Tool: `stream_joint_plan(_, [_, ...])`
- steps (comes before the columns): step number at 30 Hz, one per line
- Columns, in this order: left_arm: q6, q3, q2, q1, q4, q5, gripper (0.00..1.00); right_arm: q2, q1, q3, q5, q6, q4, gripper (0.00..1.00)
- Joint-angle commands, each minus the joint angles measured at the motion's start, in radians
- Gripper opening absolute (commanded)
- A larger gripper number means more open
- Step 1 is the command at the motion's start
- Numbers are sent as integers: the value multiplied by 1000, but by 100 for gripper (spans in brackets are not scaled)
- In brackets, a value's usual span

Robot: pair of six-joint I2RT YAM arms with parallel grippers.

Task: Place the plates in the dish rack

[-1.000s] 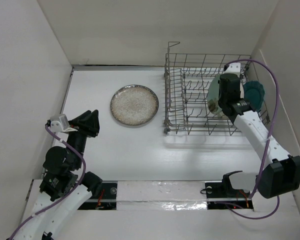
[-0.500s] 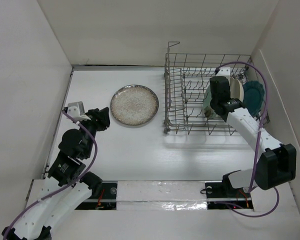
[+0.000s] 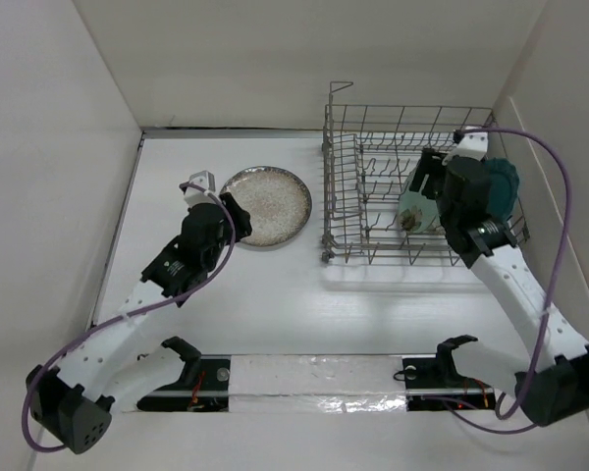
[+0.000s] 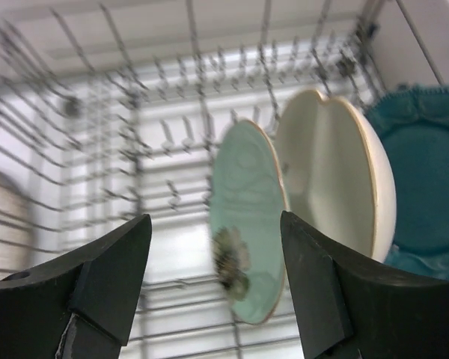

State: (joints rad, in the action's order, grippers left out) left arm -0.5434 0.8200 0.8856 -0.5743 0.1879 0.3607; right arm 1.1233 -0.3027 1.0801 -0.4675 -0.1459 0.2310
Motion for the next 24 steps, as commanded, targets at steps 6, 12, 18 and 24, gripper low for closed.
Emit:
stream_joint_plan(6, [-234,-96,55,144,-201,-202,0,-258,-74,-109,260,-102,-179,8])
stream_joint_plan(12, [-293,-176,153,353,-298,-368,10,-364,-220,-196,400,-144,-269,0])
stream_joint_plan(18, [-294,-209,298,419,-363,-399,53,-396,-312,-236,395,-139,-285,2])
stream_joint_plan(24, [-262,-174,458,461,-396,-368,48,-419,-355,-255,389,-138,-294,4])
